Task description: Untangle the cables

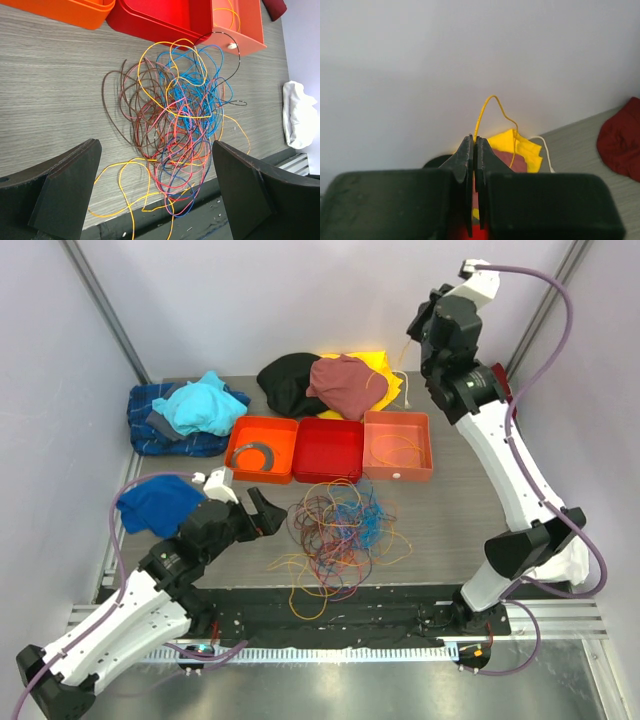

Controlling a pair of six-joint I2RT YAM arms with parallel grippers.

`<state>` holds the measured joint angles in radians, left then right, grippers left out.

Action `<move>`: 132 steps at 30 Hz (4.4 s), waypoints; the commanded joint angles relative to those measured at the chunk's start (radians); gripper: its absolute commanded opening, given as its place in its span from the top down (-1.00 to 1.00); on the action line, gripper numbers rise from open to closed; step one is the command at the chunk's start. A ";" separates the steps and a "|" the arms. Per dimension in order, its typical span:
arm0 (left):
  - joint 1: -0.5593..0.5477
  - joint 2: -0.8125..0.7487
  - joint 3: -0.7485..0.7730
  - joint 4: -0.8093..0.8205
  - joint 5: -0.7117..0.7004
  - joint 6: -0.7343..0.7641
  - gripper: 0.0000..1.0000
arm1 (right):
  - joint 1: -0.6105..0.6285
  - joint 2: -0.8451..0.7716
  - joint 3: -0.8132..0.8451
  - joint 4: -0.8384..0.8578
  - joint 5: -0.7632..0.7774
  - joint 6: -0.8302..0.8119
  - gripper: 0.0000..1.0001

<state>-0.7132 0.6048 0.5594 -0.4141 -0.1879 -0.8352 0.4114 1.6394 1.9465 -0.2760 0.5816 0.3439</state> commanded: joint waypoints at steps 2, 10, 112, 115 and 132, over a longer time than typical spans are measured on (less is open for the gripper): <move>-0.005 0.016 0.002 0.075 0.019 -0.012 -0.99 | 0.000 -0.038 0.181 0.045 -0.008 -0.020 0.99; -0.005 0.032 0.005 0.080 0.024 -0.012 -0.98 | 0.000 0.010 0.354 0.018 0.003 -0.051 0.98; -0.005 0.201 0.005 0.164 0.093 -0.050 -0.96 | -0.046 0.229 -0.257 -0.276 -0.112 0.040 -0.14; -0.005 0.184 0.000 0.163 0.097 -0.058 -0.95 | -0.046 0.316 -0.129 -0.371 -0.049 0.029 -0.08; -0.005 0.197 0.019 0.104 -0.022 -0.031 -0.96 | 0.372 -0.406 -1.075 0.087 -0.227 0.204 0.06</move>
<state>-0.7132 0.7586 0.5205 -0.3046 -0.1440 -0.8776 0.6807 1.2636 1.0153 -0.2718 0.3523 0.4690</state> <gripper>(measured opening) 0.982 0.486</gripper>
